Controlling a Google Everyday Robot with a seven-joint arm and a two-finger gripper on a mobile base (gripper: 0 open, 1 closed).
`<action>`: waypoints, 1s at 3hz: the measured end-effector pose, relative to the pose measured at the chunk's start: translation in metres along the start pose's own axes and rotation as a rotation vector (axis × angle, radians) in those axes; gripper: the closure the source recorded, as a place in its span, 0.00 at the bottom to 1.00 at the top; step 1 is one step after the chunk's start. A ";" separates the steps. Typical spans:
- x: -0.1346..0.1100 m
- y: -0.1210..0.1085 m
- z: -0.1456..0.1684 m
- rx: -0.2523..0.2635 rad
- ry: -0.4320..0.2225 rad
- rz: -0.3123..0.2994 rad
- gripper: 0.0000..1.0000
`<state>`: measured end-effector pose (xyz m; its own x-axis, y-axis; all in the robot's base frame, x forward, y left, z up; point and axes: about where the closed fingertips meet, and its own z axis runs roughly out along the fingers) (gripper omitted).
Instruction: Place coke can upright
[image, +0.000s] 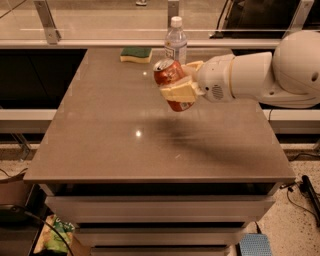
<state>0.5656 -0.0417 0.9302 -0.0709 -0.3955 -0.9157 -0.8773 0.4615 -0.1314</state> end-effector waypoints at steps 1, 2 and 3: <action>-0.001 0.009 0.008 -0.020 -0.074 -0.024 1.00; -0.006 0.013 0.018 -0.044 -0.141 -0.049 1.00; -0.010 0.011 0.027 -0.068 -0.205 -0.073 1.00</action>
Offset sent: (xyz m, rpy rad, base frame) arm 0.0010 0.0304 -0.0064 0.1638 -0.1336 0.1159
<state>0.5699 -0.0108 0.9280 0.0858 -0.2530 -0.9637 -0.9072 0.3799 -0.1805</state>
